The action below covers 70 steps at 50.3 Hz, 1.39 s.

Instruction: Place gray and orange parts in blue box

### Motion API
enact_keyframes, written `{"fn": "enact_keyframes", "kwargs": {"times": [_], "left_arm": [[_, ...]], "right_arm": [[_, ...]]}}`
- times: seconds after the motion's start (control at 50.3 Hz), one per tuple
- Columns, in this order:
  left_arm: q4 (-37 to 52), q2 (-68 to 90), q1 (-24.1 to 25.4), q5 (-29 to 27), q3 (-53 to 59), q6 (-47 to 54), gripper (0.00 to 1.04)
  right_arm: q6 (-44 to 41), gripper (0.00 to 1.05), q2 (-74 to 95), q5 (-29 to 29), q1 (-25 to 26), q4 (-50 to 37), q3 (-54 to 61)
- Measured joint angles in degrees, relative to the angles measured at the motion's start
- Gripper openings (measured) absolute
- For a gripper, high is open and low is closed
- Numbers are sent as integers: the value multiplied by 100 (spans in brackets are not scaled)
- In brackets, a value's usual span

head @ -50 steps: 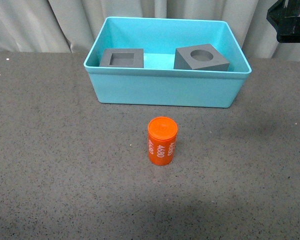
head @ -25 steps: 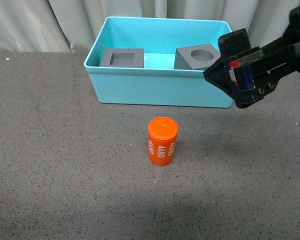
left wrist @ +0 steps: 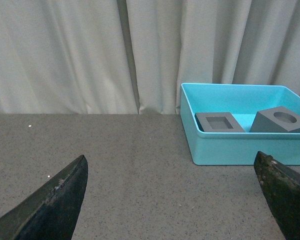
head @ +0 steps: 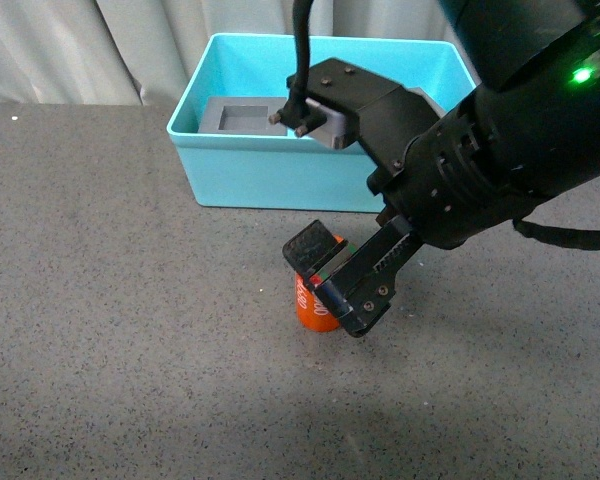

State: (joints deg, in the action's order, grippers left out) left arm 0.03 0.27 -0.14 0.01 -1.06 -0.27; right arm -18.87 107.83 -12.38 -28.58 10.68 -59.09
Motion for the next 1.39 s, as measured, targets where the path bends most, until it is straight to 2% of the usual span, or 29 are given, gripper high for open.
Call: {"fn": "enact_keyframes", "kwargs": {"times": [0.338,0.517,0.557,0.616,0.716,1.134,1.392], "left_arm": [[0,0,0,0,0,0,98],[0,0,0,0,0,0,98],[0,0,0,0,0,0,98],[0,0,0,-2,0,0,98],[0,0,0,0,0,0,98],[0,0,0,-2,0,0,98],[0,0,0,-2,0,0,98]], "right_arm": [[44,93,905,116,-201,232,-675],[63,71,1130,186,-212,348,-848],[87,61,1174,216,-216,391,-879],[98,53,1185,212,-223,417,-881],[118,45,1187,229,-227,431,-890],[501,44,431,107,118,396,-949],[732,44,48,37,619,529,-2127]]}}
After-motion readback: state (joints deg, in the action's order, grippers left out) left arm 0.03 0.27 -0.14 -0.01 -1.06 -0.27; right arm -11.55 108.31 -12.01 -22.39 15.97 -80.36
